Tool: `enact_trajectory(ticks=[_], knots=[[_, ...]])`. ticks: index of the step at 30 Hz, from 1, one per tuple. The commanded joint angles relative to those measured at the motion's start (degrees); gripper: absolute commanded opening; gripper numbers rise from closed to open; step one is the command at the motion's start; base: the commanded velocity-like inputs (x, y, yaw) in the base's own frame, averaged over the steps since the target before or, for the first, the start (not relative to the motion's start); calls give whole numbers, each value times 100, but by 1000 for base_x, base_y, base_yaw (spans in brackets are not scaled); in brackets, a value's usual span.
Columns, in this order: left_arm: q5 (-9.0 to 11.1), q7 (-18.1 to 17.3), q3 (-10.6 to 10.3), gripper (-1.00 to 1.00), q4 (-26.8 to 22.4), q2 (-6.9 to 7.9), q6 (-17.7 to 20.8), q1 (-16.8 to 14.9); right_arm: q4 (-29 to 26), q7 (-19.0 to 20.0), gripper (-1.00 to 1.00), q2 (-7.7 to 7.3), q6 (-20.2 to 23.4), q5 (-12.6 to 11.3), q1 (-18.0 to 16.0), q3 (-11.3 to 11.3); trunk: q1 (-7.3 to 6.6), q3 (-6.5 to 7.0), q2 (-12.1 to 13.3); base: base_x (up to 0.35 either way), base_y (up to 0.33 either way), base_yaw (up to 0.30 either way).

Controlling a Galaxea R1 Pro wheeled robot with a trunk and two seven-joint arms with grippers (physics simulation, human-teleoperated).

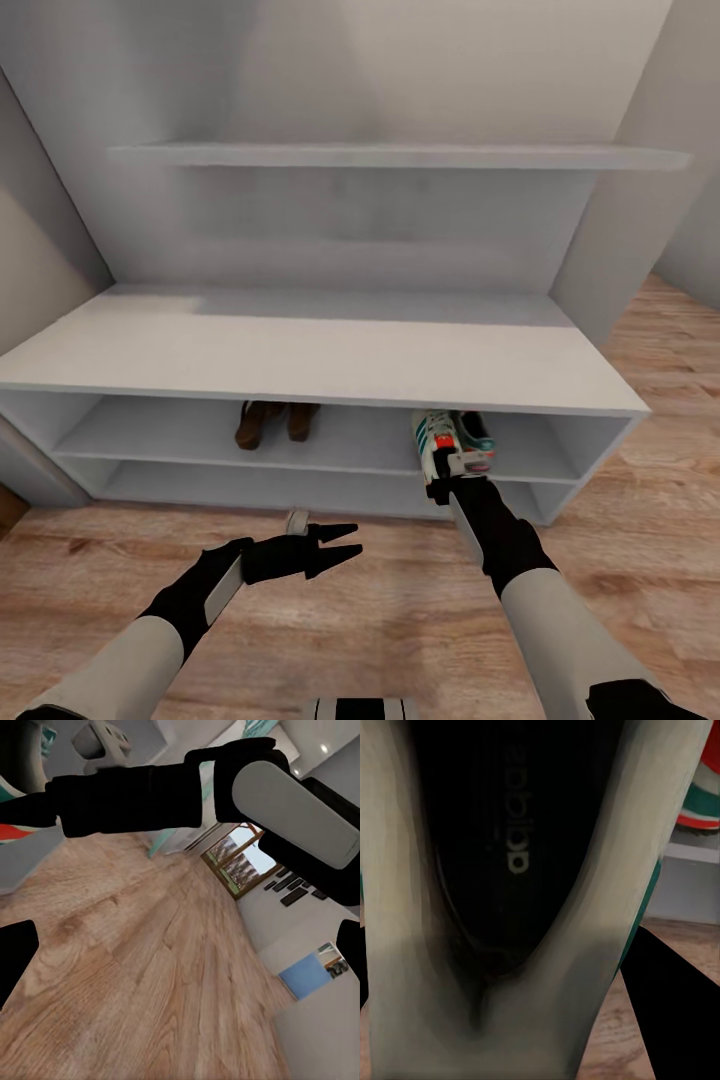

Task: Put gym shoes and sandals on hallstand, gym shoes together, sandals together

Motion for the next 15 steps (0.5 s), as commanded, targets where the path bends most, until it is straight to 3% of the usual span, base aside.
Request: enact_trajectory(ticks=[1, 6, 15], knots=[[55, -6, -41, 100, -1, 8, 62, -3, -6, 0, -100, 0, 41, 57, -2, 9, 0, -5, -2, 146, 68, 0], [55, -6, -41, 100, -1, 8, 61, -6, -6, 0, -100, 3, 41, 57, -2, 14, 0, -5, -2, 241, 159, 0], [55, -11, -41, 100, -1, 8, 68, -3, -6, 0, -100, 9, 41, 57, -2, 10, 0, -5, -2, 43, 17, 0]])
